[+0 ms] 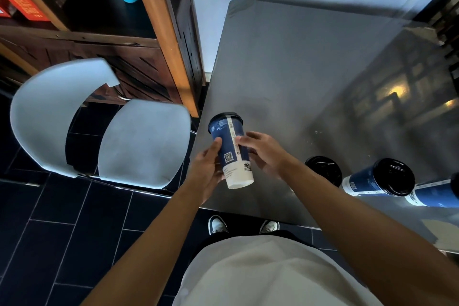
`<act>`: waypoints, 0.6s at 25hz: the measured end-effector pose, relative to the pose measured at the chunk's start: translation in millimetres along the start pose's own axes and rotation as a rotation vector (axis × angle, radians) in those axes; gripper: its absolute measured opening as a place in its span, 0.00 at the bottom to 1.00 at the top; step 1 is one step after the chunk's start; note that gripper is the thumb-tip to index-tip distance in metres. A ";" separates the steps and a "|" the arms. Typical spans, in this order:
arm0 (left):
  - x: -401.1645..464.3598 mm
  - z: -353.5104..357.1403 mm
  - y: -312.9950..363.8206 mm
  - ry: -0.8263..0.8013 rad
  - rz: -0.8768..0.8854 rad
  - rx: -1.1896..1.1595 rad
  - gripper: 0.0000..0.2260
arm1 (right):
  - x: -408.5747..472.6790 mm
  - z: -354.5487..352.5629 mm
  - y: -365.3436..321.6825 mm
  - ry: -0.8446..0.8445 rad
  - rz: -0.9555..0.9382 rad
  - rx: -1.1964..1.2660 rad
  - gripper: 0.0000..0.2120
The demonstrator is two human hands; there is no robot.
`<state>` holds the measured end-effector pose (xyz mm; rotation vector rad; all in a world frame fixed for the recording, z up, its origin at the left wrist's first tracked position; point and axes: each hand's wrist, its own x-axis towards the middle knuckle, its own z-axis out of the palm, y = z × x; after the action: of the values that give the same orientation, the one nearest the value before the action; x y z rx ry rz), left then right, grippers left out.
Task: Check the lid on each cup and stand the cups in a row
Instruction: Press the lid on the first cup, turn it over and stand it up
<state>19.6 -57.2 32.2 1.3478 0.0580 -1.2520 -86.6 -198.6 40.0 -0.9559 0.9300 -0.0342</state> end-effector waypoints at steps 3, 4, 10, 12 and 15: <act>5.1 -13.8 1.2 -0.015 0.096 0.126 0.22 | -2.6 -7.5 -0.5 -0.102 -0.009 -0.206 0.24; 5.8 -14.6 2.9 -0.048 0.119 0.175 0.18 | -1.8 -7.7 -0.6 -0.098 -0.018 -0.280 0.24; 33.5 -7.0 21.0 -0.021 0.243 0.402 0.23 | 20.6 2.2 -5.0 0.039 -0.113 -0.300 0.39; 48.2 -3.9 27.1 0.013 0.289 0.434 0.27 | 30.1 4.1 -8.7 0.156 -0.165 -0.318 0.39; 73.6 7.0 37.7 0.002 0.342 0.514 0.29 | 46.7 1.7 -23.2 0.282 -0.206 -0.376 0.38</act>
<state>71.5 -118.5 11.4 1.7095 -0.5038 -1.0057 -47.9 -230.5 25.9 -1.4196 1.1165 -0.1774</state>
